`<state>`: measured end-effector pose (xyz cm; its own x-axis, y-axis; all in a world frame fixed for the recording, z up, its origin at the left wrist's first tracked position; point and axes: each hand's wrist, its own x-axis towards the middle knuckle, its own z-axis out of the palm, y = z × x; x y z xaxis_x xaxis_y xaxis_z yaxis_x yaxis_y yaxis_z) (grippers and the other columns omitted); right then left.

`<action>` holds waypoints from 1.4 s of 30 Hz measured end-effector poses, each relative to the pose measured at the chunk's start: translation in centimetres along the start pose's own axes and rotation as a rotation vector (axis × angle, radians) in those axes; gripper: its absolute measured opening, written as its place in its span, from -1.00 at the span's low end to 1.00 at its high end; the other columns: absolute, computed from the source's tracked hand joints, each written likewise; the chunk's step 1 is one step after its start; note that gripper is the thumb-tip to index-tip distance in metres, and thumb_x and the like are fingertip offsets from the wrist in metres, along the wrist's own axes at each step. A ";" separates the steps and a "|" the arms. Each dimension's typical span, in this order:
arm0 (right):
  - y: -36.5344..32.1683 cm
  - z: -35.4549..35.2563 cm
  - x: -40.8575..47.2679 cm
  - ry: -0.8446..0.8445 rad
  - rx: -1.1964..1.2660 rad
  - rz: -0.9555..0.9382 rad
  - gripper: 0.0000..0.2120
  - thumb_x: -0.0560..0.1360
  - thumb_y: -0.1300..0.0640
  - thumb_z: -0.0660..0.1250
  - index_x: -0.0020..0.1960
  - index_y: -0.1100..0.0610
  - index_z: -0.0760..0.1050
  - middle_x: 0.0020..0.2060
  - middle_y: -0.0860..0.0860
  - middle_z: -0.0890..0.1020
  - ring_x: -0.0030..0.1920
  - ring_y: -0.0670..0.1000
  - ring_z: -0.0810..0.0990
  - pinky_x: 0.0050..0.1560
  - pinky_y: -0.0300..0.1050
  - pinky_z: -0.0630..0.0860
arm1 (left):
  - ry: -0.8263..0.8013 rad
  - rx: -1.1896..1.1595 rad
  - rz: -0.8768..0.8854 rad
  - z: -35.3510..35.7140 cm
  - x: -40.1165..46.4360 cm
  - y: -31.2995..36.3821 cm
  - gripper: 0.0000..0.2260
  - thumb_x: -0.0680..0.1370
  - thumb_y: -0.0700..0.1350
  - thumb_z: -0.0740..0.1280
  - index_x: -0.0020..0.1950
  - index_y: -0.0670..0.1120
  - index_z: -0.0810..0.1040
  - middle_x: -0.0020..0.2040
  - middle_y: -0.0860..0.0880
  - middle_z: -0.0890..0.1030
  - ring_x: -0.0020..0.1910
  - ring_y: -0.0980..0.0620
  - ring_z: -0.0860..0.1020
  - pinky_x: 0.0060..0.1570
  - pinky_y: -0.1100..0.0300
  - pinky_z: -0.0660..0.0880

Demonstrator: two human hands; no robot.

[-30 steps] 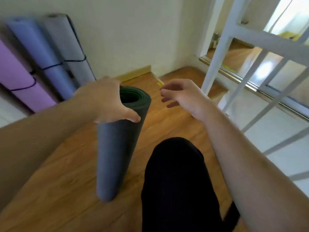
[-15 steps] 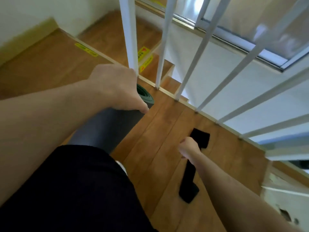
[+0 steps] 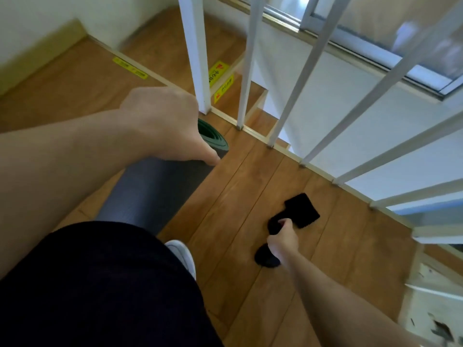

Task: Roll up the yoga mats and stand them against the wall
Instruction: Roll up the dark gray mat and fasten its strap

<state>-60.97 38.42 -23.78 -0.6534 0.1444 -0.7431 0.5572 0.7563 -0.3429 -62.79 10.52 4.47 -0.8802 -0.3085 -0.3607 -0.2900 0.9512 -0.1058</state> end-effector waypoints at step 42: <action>-25.4 22.1 -61.3 -0.310 -0.886 -2.166 0.44 0.15 -0.35 0.69 0.67 -0.20 -0.25 0.56 -0.20 0.22 0.40 0.09 0.52 0.22 0.19 0.61 | 0.469 -0.152 -0.955 4.9 -50.9 -32.0 -0.30 0.18 0.54 0.37 0.18 0.20 0.42 -0.06 0.16 0.40 -0.18 0.16 0.47 -0.22 0.13 0.44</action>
<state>-23.74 -3.75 17.82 0.3429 -0.9273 0.1502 -0.8862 -0.3723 -0.2758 -6.81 -4.15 21.66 -0.3115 -0.9279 0.2048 -0.9495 0.3127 -0.0276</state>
